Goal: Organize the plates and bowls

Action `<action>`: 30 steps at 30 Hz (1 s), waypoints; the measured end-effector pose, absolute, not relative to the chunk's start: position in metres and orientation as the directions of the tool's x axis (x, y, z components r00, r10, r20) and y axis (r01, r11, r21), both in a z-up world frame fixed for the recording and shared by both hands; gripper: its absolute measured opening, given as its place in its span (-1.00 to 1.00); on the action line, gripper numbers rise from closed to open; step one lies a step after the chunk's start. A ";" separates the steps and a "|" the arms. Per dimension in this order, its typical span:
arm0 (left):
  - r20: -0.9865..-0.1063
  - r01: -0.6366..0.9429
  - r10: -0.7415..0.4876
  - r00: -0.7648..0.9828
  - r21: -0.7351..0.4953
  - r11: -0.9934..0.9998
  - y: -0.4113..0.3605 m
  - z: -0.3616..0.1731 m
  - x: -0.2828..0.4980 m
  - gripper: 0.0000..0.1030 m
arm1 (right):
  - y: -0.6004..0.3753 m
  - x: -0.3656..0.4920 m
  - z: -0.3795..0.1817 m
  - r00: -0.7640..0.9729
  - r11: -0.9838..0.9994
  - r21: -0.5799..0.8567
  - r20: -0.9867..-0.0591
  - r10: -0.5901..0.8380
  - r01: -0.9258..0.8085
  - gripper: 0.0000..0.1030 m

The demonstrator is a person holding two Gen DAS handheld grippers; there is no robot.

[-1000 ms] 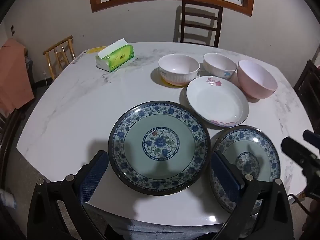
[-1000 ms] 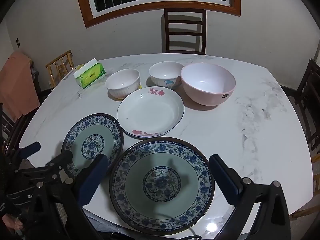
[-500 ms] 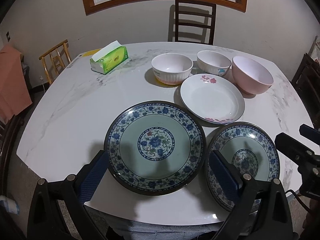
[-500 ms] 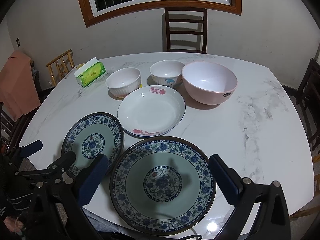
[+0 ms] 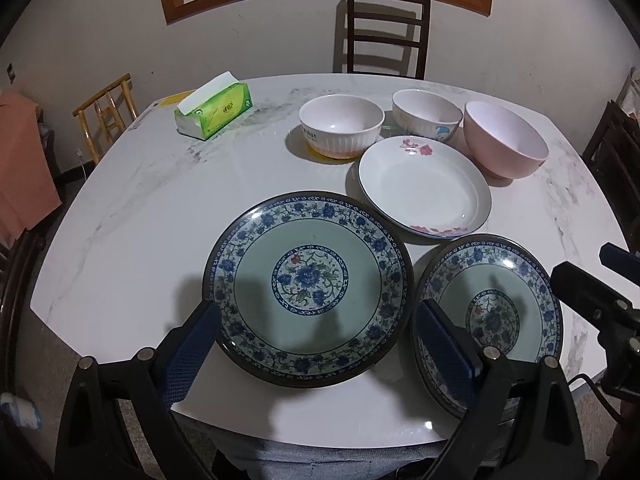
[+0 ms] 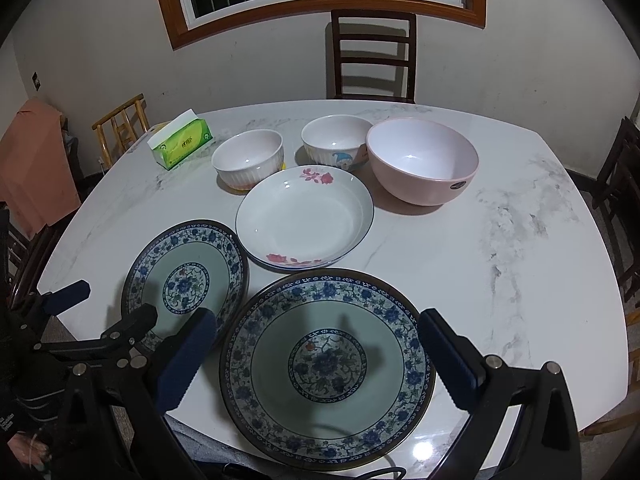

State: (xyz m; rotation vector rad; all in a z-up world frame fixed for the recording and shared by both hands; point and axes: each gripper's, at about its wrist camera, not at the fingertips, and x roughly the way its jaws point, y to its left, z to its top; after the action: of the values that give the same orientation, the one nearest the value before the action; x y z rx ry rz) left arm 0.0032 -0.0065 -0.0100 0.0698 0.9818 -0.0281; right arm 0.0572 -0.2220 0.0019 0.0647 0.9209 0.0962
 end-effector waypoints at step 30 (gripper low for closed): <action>-0.836 0.068 -0.021 0.549 0.020 0.997 -0.007 -0.011 0.004 0.81 | -0.220 0.059 0.003 0.600 0.992 0.111 -0.790 0.128 -0.065 0.85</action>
State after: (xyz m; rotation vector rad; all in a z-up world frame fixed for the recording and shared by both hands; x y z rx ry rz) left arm 0.0044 -0.0071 -0.0106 0.0521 0.9887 -0.0526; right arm 0.0590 -0.2203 0.0034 0.0726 0.9214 0.1119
